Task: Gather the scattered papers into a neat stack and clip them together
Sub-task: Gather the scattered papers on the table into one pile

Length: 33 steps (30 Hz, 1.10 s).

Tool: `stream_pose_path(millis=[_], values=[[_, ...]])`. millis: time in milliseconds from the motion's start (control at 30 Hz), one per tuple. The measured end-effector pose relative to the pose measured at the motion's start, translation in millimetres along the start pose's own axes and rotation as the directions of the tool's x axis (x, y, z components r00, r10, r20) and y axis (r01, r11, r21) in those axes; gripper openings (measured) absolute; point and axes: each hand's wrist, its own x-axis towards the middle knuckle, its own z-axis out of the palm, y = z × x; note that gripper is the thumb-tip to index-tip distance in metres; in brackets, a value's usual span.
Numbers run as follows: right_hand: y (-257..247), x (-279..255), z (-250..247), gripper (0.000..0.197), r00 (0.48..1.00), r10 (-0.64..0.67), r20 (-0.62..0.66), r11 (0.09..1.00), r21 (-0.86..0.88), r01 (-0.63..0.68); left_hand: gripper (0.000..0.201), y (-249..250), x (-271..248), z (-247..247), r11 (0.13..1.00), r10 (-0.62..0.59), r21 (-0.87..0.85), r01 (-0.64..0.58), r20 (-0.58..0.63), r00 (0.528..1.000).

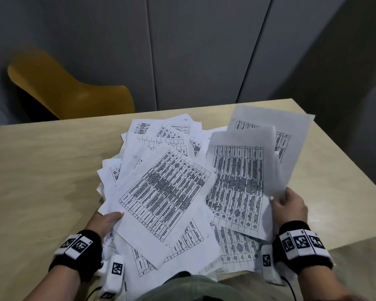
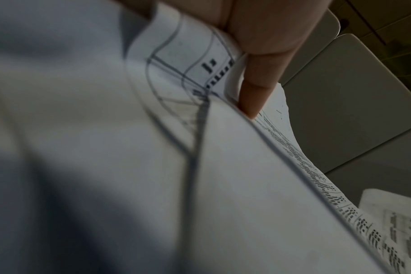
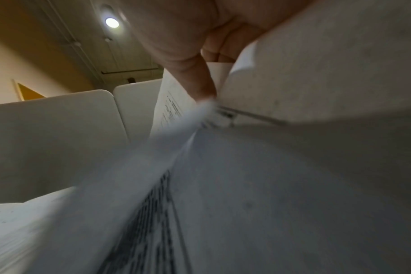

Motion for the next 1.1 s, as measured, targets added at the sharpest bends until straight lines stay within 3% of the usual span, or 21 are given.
stream_pose_path(millis=[133, 267, 433, 533, 600, 733, 900, 1000, 1100], values=[[-19, -1, -26, 0.018, 0.976, -0.171, -0.132, 0.985, 0.002, 0.173, 0.019, 3, -6, 0, 0.999, 0.005, 0.037, -0.004, -0.026, 1.0], [-43, -2, -47, 0.029, 0.891, -0.35, -0.288, 0.934, -0.032, 0.356, 0.017, 14, -18, 4, 0.998, 0.058, 0.017, -0.058, 0.003, 0.998], [-75, -3, -55, 0.013, 0.819, -0.414, -0.397, 0.883, 0.043, 0.467, 0.026, 14, -18, 2, 0.999, 0.047, -0.03, -0.046, 0.047, 0.998], [-94, -5, -54, 0.015, 0.795, -0.453, -0.403, 0.843, 0.097, 0.529, 0.031, 14, -19, 3, 0.997, 0.057, -0.054, -0.055, 0.044, 0.997], [-101, -4, -51, 0.022, 0.799, -0.498, -0.337, 0.83, 0.08, 0.552, 0.035, 16, -22, 3, 0.995, 0.07, -0.075, -0.067, 0.046, 0.996], [-94, -3, -40, 0.025, 0.868, -0.466, -0.171, 0.879, 0.023, 0.476, 0.027, 19, -30, 4, 0.994, 0.09, -0.064, -0.086, 0.062, 0.994], [-67, 6, -23, 0.029, 0.973, -0.233, 0.0, 0.972, 0.038, 0.233, 0.024, 20, -32, 4, 0.994, 0.099, -0.052, -0.095, 0.074, 0.992], [-51, 8, -17, 0.034, 0.99, -0.121, 0.074, 0.992, 0.025, 0.12, 0.02, 22, -36, 4, 0.994, 0.095, -0.054, -0.092, 0.062, 0.994], [-40, 7, -18, 0.03, 0.998, -0.03, 0.056, 0.995, 0.092, 0.025, 0.024, 24, -39, 6, 0.994, 0.095, -0.055, -0.091, 0.076, 0.993]])
